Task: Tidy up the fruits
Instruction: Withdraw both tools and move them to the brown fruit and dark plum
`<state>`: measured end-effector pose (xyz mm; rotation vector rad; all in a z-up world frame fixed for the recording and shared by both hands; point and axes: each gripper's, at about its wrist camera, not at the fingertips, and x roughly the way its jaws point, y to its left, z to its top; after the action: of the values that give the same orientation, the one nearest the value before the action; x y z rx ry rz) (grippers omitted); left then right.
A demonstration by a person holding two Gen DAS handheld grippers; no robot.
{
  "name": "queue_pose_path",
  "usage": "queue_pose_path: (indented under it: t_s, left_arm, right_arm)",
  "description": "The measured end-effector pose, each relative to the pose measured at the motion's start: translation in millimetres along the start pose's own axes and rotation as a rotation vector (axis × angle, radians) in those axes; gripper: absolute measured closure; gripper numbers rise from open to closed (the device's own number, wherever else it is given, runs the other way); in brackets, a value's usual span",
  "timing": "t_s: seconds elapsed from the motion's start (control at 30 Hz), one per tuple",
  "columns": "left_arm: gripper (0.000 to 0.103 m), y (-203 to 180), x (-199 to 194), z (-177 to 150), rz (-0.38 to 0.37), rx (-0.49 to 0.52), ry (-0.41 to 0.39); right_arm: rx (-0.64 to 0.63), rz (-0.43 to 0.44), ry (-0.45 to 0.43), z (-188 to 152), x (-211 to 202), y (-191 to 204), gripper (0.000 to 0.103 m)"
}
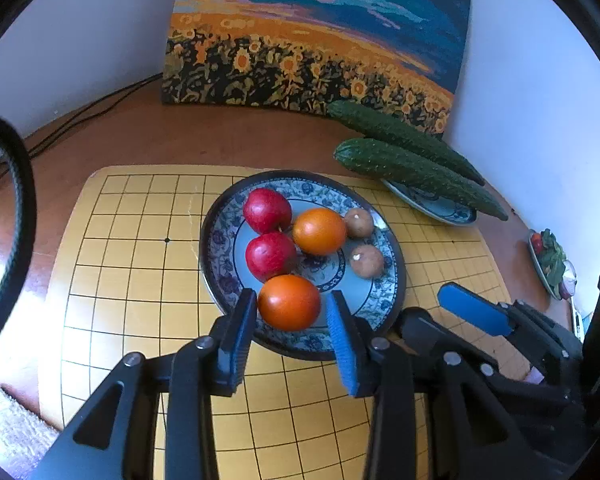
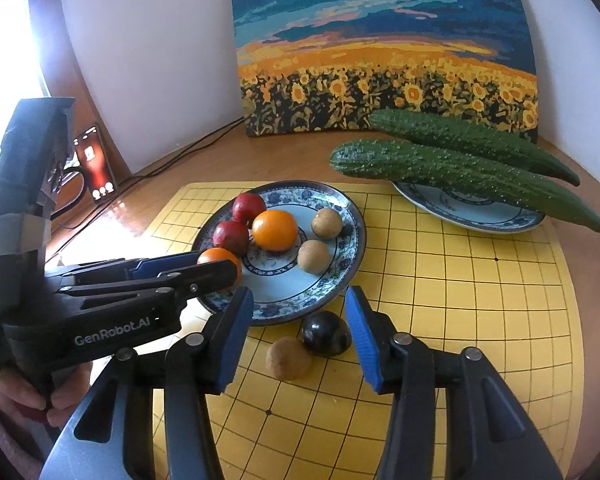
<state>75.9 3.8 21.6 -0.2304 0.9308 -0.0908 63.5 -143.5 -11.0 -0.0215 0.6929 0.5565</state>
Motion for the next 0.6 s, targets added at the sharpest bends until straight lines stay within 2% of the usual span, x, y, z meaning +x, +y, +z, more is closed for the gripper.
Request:
queue_pose_path:
  t_s: [0.6]
  left_arm:
    - [0.063,-14.3,-28.5,-23.2,-0.003,0.008,-0.012]
  right_arm:
    - [0.032,-0.05,0.008,-26.6,-22.2,-3.5,0.054]
